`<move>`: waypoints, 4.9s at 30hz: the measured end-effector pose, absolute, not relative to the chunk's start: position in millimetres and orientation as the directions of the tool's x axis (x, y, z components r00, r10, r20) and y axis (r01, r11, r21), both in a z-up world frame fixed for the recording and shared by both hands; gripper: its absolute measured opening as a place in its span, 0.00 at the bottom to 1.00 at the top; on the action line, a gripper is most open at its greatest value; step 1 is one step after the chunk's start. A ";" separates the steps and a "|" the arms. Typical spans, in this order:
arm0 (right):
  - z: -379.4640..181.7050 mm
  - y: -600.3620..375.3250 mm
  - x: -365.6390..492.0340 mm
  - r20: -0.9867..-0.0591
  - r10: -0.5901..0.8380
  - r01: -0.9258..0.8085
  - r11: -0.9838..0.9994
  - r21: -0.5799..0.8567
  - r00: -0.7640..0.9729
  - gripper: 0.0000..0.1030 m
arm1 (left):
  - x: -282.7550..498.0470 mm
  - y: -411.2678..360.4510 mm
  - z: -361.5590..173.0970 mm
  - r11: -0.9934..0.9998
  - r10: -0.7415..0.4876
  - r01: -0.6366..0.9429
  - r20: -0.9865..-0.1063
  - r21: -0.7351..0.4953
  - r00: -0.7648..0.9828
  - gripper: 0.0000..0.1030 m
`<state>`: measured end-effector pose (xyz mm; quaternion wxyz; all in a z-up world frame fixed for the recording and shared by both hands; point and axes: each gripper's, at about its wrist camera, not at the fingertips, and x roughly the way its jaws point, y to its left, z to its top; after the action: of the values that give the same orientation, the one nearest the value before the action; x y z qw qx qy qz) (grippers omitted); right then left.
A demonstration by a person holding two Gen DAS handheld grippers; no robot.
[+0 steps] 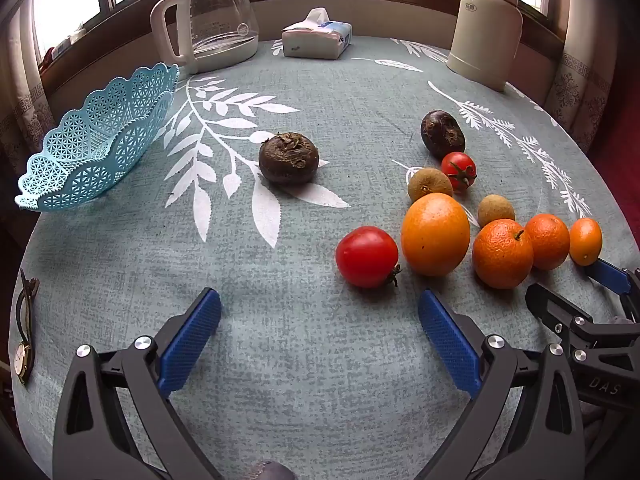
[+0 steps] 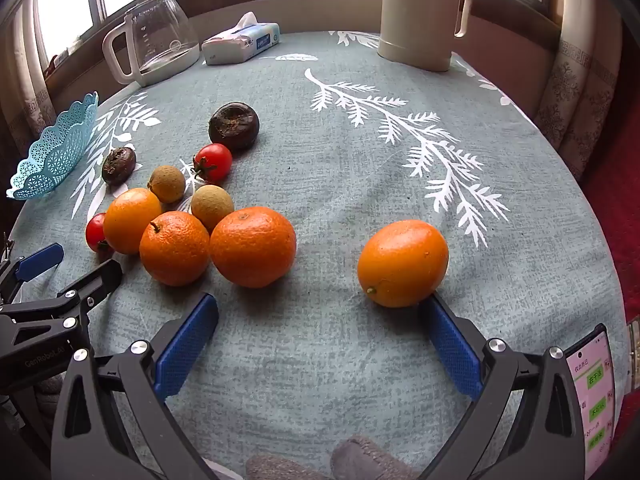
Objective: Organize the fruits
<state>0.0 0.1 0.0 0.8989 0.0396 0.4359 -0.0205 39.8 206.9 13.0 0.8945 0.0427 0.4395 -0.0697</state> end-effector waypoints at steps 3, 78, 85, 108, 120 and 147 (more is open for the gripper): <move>0.1 0.2 0.0 -0.785 -0.004 0.071 0.996 0.051 0.619 0.95 | 39.4 206.6 13.1 0.987 -0.087 0.162 -0.792 0.016 0.604 0.98; 8.1 -6.9 -8.1 -0.803 0.076 -0.003 0.996 0.093 0.591 0.95 | 39.0 230.5 21.1 0.963 -0.264 0.198 -0.761 -0.181 0.593 0.98; 12.6 -11.3 -7.0 -0.783 0.118 0.008 0.988 0.156 0.611 0.95 | 39.3 228.1 20.5 0.968 -0.246 0.198 -0.769 -0.157 0.591 0.98; 26.3 -9.8 -9.8 -0.719 0.101 -0.005 0.991 0.135 0.688 0.91 | 32.1 230.8 27.5 0.974 -0.222 0.184 -0.742 -0.134 0.633 0.98; 16.5 -44.1 -5.0 -0.755 0.062 0.116 0.977 0.180 0.653 0.73 | 34.1 229.1 25.9 0.972 -0.229 0.192 -0.749 -0.138 0.622 0.98; 17.2 -34.6 0.1 -0.729 0.014 0.143 0.978 0.153 0.684 0.40 | 41.4 221.4 21.6 0.979 -0.178 0.188 -0.782 -0.079 0.598 0.92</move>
<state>0.1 -34.6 17.1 0.9123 0.0994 0.3956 -0.0355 41.4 221.4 21.6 0.8939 0.0060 0.4365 -0.1022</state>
